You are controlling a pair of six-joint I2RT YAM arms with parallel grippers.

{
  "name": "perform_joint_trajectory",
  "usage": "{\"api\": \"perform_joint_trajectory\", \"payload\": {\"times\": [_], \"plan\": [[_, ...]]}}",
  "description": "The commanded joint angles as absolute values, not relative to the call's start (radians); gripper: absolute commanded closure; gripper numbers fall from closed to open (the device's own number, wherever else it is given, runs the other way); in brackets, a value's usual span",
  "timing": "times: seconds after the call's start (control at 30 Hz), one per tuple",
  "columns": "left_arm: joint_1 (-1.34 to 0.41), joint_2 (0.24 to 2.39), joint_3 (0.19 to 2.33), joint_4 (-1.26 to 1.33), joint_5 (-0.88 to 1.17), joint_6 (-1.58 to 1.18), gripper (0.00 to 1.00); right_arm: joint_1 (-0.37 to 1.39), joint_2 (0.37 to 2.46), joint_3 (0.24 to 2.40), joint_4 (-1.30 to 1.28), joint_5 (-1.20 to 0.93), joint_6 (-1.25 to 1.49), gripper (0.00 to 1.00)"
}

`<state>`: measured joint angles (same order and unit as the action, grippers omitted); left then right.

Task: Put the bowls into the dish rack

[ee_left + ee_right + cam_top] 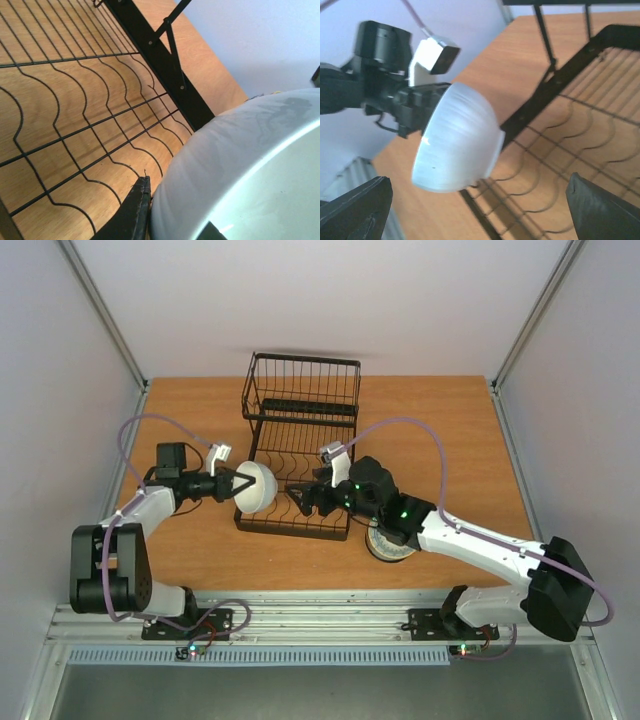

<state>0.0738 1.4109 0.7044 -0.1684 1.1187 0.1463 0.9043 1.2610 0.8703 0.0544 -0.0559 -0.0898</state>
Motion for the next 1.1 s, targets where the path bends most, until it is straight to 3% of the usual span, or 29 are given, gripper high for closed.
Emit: {"api": "perform_joint_trajectory", "payload": {"times": [0.0,0.3,0.87,0.93,1.07], "plan": [[0.082,1.376,0.696,-0.072,1.231,0.139,0.99,0.880,1.317,0.798,0.350,-0.313,0.177,0.02],[0.082,1.325,0.663,-0.048,1.213,0.139,1.00,0.863,1.562,0.773,0.752,-0.436,0.414,0.01],[0.083,1.360,0.699,-0.131,1.258,0.196,1.00,0.864,1.679,0.843,0.825,-0.509,0.431,0.02],[0.082,1.363,0.702,-0.142,1.265,0.204,1.00,0.864,1.686,0.848,0.826,-0.519,0.434,0.10],[0.082,1.370,0.707,-0.150,1.271,0.209,1.00,0.864,1.697,0.854,0.835,-0.539,0.437,0.39]]}}
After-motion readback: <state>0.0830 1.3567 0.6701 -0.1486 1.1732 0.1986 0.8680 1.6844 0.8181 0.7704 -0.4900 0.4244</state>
